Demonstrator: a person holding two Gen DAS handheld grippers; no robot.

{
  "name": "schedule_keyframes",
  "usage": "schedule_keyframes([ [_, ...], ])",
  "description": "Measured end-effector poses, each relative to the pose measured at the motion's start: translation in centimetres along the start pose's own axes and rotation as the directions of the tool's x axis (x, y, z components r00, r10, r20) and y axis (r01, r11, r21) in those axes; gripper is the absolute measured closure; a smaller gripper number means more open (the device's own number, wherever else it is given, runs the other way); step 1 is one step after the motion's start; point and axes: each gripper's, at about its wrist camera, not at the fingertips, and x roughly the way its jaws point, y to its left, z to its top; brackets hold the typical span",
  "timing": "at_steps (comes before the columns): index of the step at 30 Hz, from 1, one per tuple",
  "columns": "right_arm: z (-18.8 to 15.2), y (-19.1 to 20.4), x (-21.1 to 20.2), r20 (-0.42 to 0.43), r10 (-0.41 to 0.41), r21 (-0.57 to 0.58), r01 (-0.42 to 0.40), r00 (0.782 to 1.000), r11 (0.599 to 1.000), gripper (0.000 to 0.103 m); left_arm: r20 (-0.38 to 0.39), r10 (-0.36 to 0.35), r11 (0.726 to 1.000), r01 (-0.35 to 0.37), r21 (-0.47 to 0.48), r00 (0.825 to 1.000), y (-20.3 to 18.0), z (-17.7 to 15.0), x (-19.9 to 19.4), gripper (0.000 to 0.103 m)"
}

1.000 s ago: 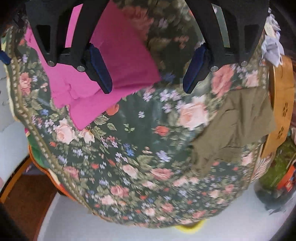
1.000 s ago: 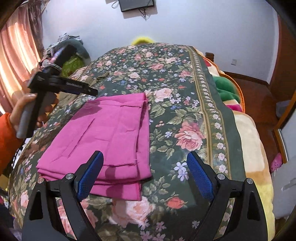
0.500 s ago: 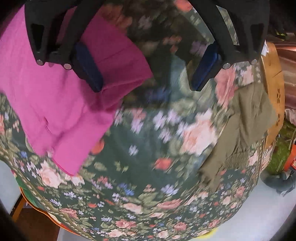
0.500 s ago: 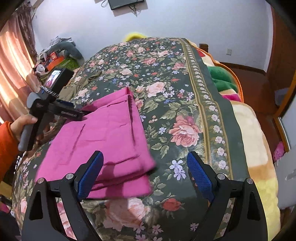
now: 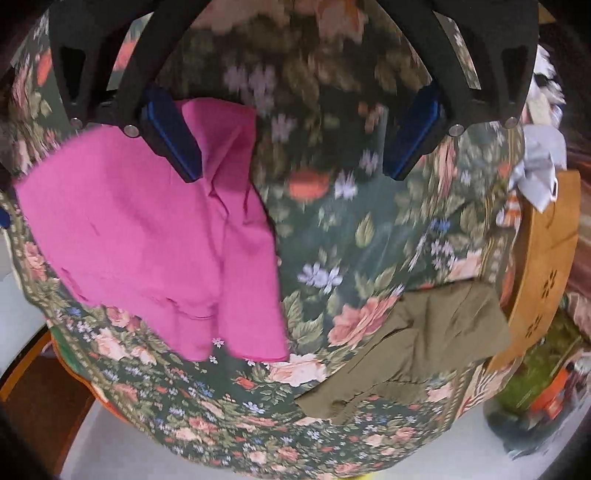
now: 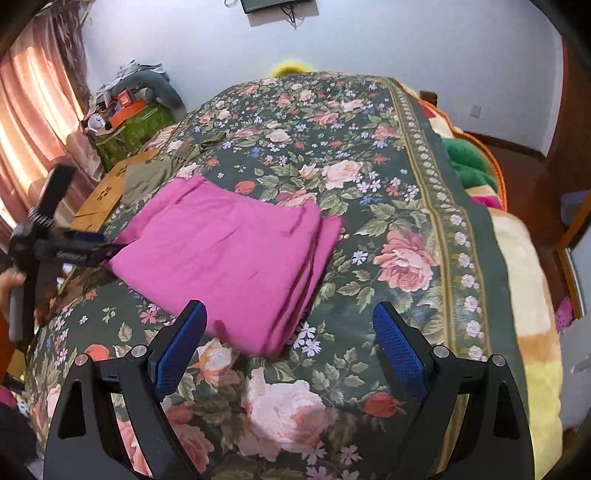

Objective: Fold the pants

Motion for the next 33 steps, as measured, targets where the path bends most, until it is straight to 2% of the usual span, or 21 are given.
schedule_keyframes([
  [5,0.7,-0.5,1.2,-0.042,0.034,0.059,-0.032,0.999,0.998,0.027,0.023,-0.037,0.998,0.038,-0.056,0.999,0.8,-0.9,-1.2,0.004],
  [6,0.8,-0.5,1.3,-0.044,0.038,0.062,-0.035,0.998,0.997,0.031,0.035,-0.04,0.997,0.042,-0.058,0.999,0.8,-1.1,-1.6,0.006],
  [8,1.1,-0.3,1.6,-0.056,0.049,0.056,-0.045,0.997,0.997,0.034,0.055,-0.049,0.997,0.052,-0.052,0.997,0.7,-1.2,-2.1,0.01],
  [11,1.5,0.1,2.6,-0.088,0.062,0.028,-0.059,0.994,0.998,0.042,0.062,-0.059,0.998,0.061,-0.031,0.996,0.3,-1.3,-2.0,0.023],
  [15,1.1,0.4,4.1,-0.142,0.106,-0.001,-0.107,0.984,0.994,0.065,0.072,-0.079,0.996,0.082,-0.037,0.994,0.2,-1.6,-1.8,0.046],
  [16,1.0,0.5,4.2,-0.142,0.107,-0.01,-0.11,0.984,0.994,0.068,0.075,-0.084,0.995,0.087,-0.039,0.994,0.2,-1.7,-1.8,0.053],
  [18,0.8,0.8,4.1,-0.137,0.091,-0.04,-0.097,0.986,0.994,0.077,0.083,-0.081,0.996,0.084,-0.034,0.993,0.1,-2.0,-1.9,0.058],
  [22,0.6,1.1,3.8,-0.135,0.079,-0.073,-0.089,0.988,0.993,0.079,0.099,-0.064,0.998,0.065,-0.009,0.993,-0.7,-2.6,-2.2,0.074],
  [26,0.6,1.3,3.9,-0.136,0.062,-0.089,-0.075,0.989,0.993,0.08,0.105,-0.03,1.0,0.03,0.0,0.994,-0.9,-3.0,-2.4,0.076],
  [31,0.6,1.4,3.6,-0.133,0.036,-0.112,-0.051,0.99,0.992,0.08,0.09,-0.032,0.999,0.035,-0.033,0.995,0.5,-3.3,-2.5,0.076],
  [33,0.6,1.4,3.2,-0.133,0.021,-0.125,-0.038,0.991,0.992,0.08,0.086,0.011,0.999,-0.008,-0.031,0.996,0.9,-3.2,-2.7,0.076],
])
